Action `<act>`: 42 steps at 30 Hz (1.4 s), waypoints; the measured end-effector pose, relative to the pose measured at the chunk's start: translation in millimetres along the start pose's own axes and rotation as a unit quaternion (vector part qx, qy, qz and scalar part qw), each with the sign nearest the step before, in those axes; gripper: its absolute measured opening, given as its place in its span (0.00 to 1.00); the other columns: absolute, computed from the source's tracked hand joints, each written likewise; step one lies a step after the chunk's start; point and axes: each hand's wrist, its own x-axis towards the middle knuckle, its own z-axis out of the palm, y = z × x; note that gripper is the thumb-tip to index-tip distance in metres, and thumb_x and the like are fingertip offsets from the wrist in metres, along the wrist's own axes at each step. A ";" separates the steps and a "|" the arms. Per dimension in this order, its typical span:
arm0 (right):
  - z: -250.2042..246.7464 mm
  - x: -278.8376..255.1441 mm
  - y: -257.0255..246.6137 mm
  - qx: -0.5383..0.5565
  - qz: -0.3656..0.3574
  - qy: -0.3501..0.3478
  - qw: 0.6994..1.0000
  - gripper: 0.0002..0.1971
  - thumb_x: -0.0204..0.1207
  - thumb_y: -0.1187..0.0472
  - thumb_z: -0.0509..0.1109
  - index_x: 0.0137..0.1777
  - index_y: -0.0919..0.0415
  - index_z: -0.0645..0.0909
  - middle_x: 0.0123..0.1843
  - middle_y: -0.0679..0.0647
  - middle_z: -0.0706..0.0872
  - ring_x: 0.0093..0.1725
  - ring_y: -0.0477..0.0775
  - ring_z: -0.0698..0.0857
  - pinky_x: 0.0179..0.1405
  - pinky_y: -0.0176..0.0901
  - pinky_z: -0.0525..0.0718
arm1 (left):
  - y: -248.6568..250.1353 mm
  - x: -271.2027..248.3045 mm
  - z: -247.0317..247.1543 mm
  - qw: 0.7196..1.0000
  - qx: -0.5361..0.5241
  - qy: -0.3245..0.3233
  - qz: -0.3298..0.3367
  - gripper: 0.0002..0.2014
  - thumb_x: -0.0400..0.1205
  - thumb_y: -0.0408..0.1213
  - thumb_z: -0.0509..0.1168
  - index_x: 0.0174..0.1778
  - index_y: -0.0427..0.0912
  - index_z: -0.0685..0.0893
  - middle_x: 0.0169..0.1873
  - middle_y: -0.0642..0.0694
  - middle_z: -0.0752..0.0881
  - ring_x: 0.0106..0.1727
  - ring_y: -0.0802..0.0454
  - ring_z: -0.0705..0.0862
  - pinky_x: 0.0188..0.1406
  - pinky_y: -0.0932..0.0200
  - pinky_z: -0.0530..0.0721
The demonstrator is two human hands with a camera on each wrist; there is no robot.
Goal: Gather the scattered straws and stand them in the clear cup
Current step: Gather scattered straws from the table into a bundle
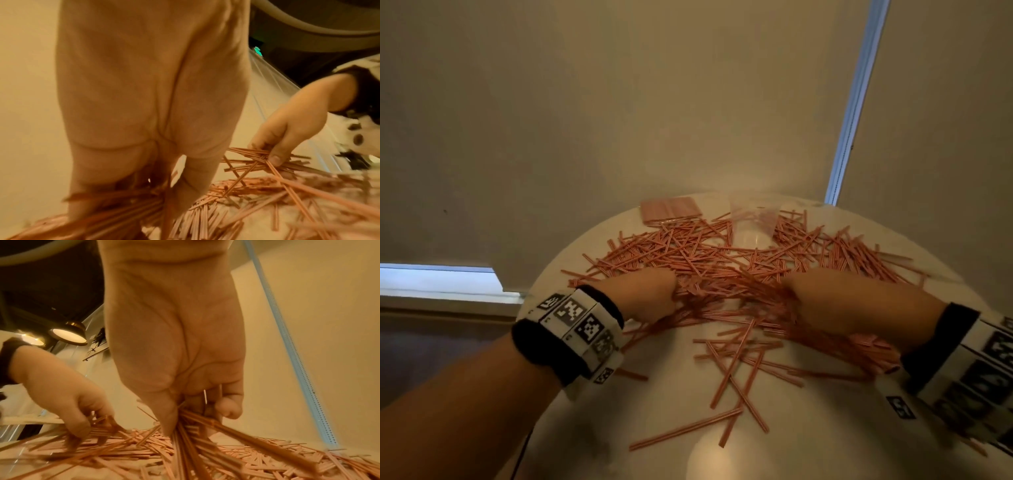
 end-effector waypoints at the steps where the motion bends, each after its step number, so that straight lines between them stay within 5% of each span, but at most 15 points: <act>1: -2.9 1.0 1.8 0.017 0.005 0.006 1.000 0.11 0.86 0.59 0.57 0.64 0.53 0.76 0.51 0.49 0.83 0.47 0.49 0.81 0.44 0.43 0.81 | -3.0 -1.5 -1.1 1.000 -0.026 0.006 -0.011 0.11 0.88 0.42 0.60 0.50 0.40 0.84 0.43 0.44 0.86 0.38 0.48 0.81 0.36 0.56 0.80; 4: -10.3 3.1 3.5 0.084 0.021 0.034 0.996 0.07 0.88 0.58 0.57 0.60 0.53 0.74 0.48 0.50 0.84 0.46 0.51 0.83 0.45 0.47 0.83 | -8.5 -4.0 -7.8 0.993 -0.106 0.039 -0.039 0.09 0.88 0.39 0.57 0.49 0.43 0.81 0.44 0.45 0.86 0.41 0.50 0.82 0.37 0.56 0.79; 8: -14.7 4.3 -1.5 0.143 0.044 0.069 0.986 0.04 0.88 0.54 0.58 0.59 0.51 0.68 0.45 0.49 0.81 0.42 0.48 0.81 0.34 0.42 0.77 | -6.5 0.0 -18.9 0.975 -0.204 0.082 -0.043 0.10 0.88 0.33 0.55 0.45 0.48 0.77 0.47 0.46 0.85 0.44 0.52 0.80 0.37 0.58 0.76; 11: -16.8 7.0 -5.7 0.189 0.050 0.094 0.976 0.02 0.89 0.54 0.58 0.55 0.50 0.69 0.45 0.49 0.81 0.41 0.46 0.80 0.32 0.41 0.72 | -0.1 8.5 -21.1 0.953 -0.272 0.124 -0.048 0.12 0.93 0.44 0.53 0.46 0.49 0.77 0.44 0.50 0.82 0.42 0.56 0.79 0.35 0.58 0.71; 15: -21.2 17.9 -15.8 0.246 0.046 0.144 0.957 0.20 0.90 0.54 0.56 0.79 0.58 0.63 0.62 0.51 0.85 0.44 0.39 0.76 0.37 0.35 0.72 | 12.8 24.7 -20.7 0.922 -0.335 0.185 -0.062 0.19 0.93 0.56 0.50 0.56 0.46 0.77 0.43 0.51 0.82 0.42 0.57 0.80 0.33 0.59 0.70; 17: -22.2 28.0 -21.0 0.266 0.047 0.168 0.948 0.20 0.90 0.53 0.55 0.78 0.58 0.64 0.59 0.52 0.86 0.43 0.41 0.79 0.32 0.34 0.71 | 18.4 31.9 -21.4 0.897 -0.402 0.175 -0.056 0.21 0.91 0.61 0.50 0.58 0.49 0.78 0.41 0.50 0.83 0.40 0.54 0.82 0.32 0.58 0.74; 20: -23.8 47.4 -27.3 0.302 0.037 0.190 0.933 0.16 0.90 0.56 0.55 0.76 0.53 0.65 0.54 0.46 0.85 0.50 0.45 0.83 0.30 0.32 0.70 | 23.9 42.5 -22.1 0.833 -0.530 0.154 -0.028 0.35 0.83 0.72 0.53 0.68 0.45 0.81 0.51 0.48 0.87 0.51 0.53 0.85 0.47 0.54 0.85; 23: -31.5 67.9 -43.5 0.286 0.014 0.197 0.938 0.09 0.89 0.56 0.58 0.66 0.53 0.72 0.47 0.47 0.84 0.45 0.48 0.85 0.32 0.39 0.78 | 31.1 56.4 -26.1 0.775 -0.613 0.153 0.009 0.42 0.73 0.80 0.60 0.71 0.50 0.82 0.58 0.48 0.87 0.61 0.58 0.80 0.60 0.53 0.79; 26: -40.2 90.0 -57.7 0.236 -0.035 0.164 0.957 0.13 0.88 0.58 0.58 0.67 0.62 0.75 0.51 0.56 0.86 0.47 0.56 0.86 0.48 0.54 0.87 | 33.1 78.5 -32.5 0.748 -0.648 0.142 -0.020 0.27 0.82 0.67 0.66 0.58 0.45 0.88 0.46 0.44 0.92 0.42 0.44 0.87 0.50 0.45 0.87; 27: -43.5 95.2 -59.1 0.247 -0.044 0.155 0.955 0.14 0.89 0.57 0.57 0.68 0.61 0.75 0.52 0.56 0.86 0.48 0.55 0.86 0.51 0.55 0.87 | 30.7 86.9 -35.0 0.738 -0.658 0.144 -0.039 0.23 0.86 0.60 0.65 0.55 0.41 0.88 0.46 0.41 0.92 0.47 0.39 0.91 0.50 0.42 0.90; 30: -51.8 105.6 -53.0 0.257 -0.063 0.141 0.954 0.10 0.86 0.52 0.64 0.62 0.56 0.79 0.48 0.51 0.89 0.45 0.51 0.88 0.48 0.51 0.87 | 16.5 108.4 -44.6 0.699 -0.691 0.166 -0.076 0.19 0.91 0.50 0.60 0.55 0.36 0.86 0.42 0.41 0.90 0.39 0.45 0.87 0.36 0.51 0.85; 34: -51.9 110.3 -33.9 0.261 -0.070 0.082 0.959 0.05 0.79 0.55 0.75 0.52 0.54 0.86 0.42 0.50 0.91 0.43 0.50 0.91 0.50 0.51 0.89 | 2.9 124.9 -53.0 0.609 -0.759 0.214 -0.085 0.16 0.93 0.43 0.57 0.51 0.35 0.82 0.33 0.46 0.84 0.28 0.54 0.79 0.19 0.62 0.72; 37: -47.5 113.6 -22.2 0.336 -0.079 0.066 0.936 0.03 0.77 0.61 0.77 0.48 0.59 0.88 0.41 0.52 0.93 0.43 0.54 0.93 0.52 0.53 0.91 | -7.4 131.6 -55.9 0.518 -0.819 0.227 -0.092 0.16 0.94 0.45 0.55 0.43 0.42 0.79 0.25 0.51 0.77 0.20 0.58 0.74 0.19 0.64 0.75; 40: -46.6 115.5 -14.4 0.365 -0.074 0.054 0.927 0.03 0.78 0.64 0.76 0.47 0.63 0.88 0.39 0.51 0.94 0.40 0.51 0.93 0.41 0.40 0.91 | -21.0 139.1 -54.1 0.447 -0.859 0.231 -0.094 0.10 0.94 0.45 0.53 0.58 0.44 0.75 0.26 0.51 0.73 0.24 0.56 0.73 0.24 0.61 0.78; 42: -49.2 116.2 -9.8 0.368 -0.063 0.049 0.926 0.05 0.81 0.62 0.73 0.48 0.63 0.88 0.39 0.51 0.94 0.38 0.48 0.93 0.35 0.34 0.88 | -27.2 142.2 -51.3 0.411 -0.877 0.232 -0.085 0.10 0.94 0.47 0.52 0.59 0.45 0.73 0.26 0.51 0.72 0.25 0.54 0.75 0.32 0.54 0.81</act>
